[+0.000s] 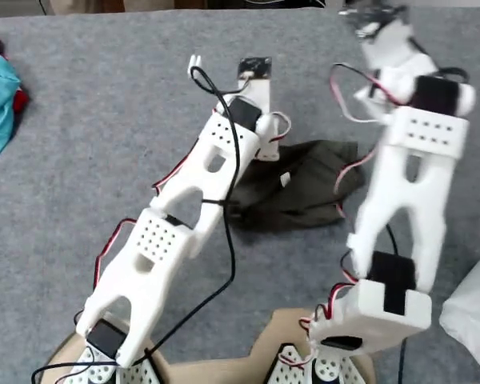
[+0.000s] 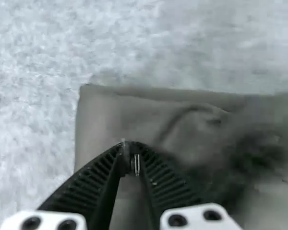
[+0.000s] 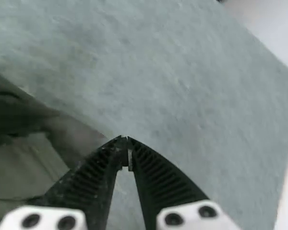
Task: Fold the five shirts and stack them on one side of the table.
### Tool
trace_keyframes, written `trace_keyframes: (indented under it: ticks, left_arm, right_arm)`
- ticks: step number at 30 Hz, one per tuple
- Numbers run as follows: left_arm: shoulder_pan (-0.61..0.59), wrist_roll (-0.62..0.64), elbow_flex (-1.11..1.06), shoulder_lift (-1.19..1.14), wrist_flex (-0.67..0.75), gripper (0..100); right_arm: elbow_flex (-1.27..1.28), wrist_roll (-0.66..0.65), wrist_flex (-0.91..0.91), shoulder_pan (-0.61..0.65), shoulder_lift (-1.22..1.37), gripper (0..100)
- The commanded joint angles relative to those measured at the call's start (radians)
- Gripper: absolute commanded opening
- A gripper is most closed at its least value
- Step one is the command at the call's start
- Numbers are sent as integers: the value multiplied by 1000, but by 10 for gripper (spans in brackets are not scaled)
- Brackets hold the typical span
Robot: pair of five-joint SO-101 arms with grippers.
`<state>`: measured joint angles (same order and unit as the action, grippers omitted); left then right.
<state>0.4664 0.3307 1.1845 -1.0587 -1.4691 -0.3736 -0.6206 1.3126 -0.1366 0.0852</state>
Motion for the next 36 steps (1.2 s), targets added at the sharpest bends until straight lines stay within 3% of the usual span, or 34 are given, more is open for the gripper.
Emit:
trace_keyframes:
  ticks: [1, 5, 15, 29, 36]
  left_arm:
    - [-55, -3, 11, -21, 52, 29]
    - [-92, -3, 11, -30, 54, 28]
    - [-109, -3, 9, -31, 52, 30]
    - [-109, -3, 2, -33, 52, 31]
    - [-112, -3, 3, -33, 51, 29]
  right_arm:
    - [-28, 12, -2, 77, 7, 6]
    - [-28, 28, -32, 133, 101, 6]
    - [-36, 89, -98, 133, 395, 6]
    - [-27, 32, 123, 120, 427, 5]
    - [30, 28, 198, 36, 420, 5]
